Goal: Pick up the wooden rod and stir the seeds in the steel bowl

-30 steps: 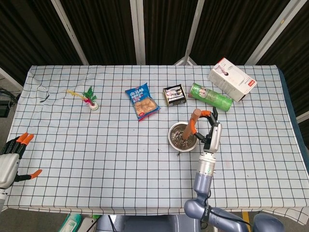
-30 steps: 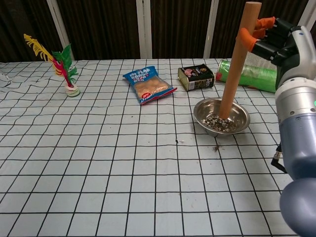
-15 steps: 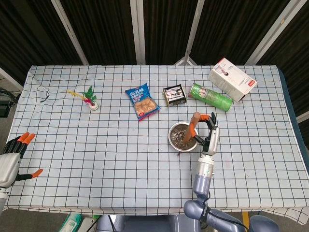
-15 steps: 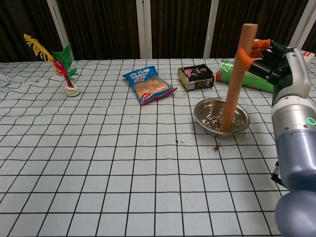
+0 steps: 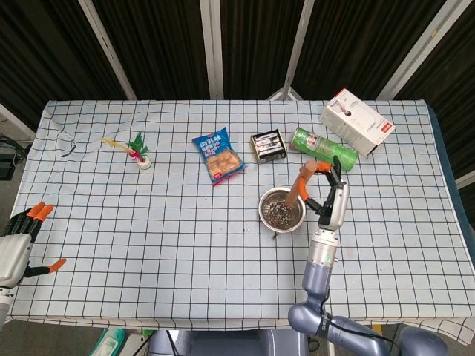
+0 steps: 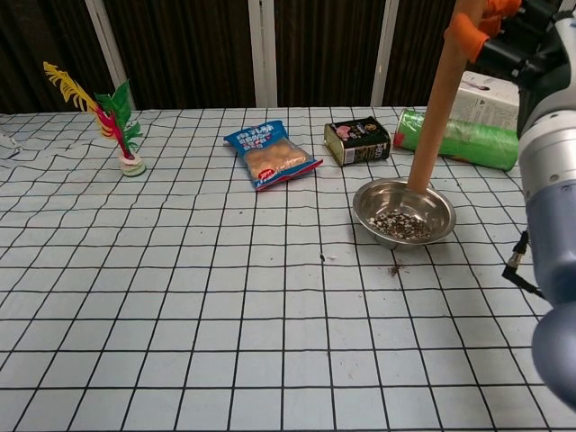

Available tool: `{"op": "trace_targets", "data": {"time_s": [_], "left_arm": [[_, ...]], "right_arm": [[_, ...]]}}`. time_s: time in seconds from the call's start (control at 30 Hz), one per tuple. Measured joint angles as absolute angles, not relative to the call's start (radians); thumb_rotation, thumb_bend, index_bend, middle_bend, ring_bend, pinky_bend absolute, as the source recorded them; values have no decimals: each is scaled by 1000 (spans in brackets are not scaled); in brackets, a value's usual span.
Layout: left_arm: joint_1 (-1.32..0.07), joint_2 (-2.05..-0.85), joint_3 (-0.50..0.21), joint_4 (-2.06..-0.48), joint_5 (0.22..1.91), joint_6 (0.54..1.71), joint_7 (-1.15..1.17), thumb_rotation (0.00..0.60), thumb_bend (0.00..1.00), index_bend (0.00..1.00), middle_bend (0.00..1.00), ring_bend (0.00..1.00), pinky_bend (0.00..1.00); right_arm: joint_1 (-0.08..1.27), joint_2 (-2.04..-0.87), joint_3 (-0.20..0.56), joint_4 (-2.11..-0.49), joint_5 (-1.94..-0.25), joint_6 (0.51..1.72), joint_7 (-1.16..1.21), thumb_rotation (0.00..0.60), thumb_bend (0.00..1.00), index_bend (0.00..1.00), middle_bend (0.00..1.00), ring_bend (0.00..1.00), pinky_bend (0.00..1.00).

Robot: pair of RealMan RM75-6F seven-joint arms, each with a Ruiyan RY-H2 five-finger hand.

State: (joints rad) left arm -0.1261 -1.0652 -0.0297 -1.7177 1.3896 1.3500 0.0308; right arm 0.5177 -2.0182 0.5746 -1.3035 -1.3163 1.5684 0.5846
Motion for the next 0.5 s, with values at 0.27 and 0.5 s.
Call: {"op": "trace_targets", "data": {"time_s": [0.27, 0.5], "left_arm": [[-120, -1063, -31, -1708, 1392, 1363, 21, 600, 46, 0, 0, 0, 0], [-116, -1067, -29, -1706, 1397, 1373, 36, 600, 46, 0, 0, 0, 0]], "right_arm": [[453, -1796, 562, -1462, -1349, 1555, 462, 600, 564, 780, 626, 463, 0], [337, -1559, 433, -1467, -1404, 1502, 417, 600, 564, 790, 631, 463, 0]]}}
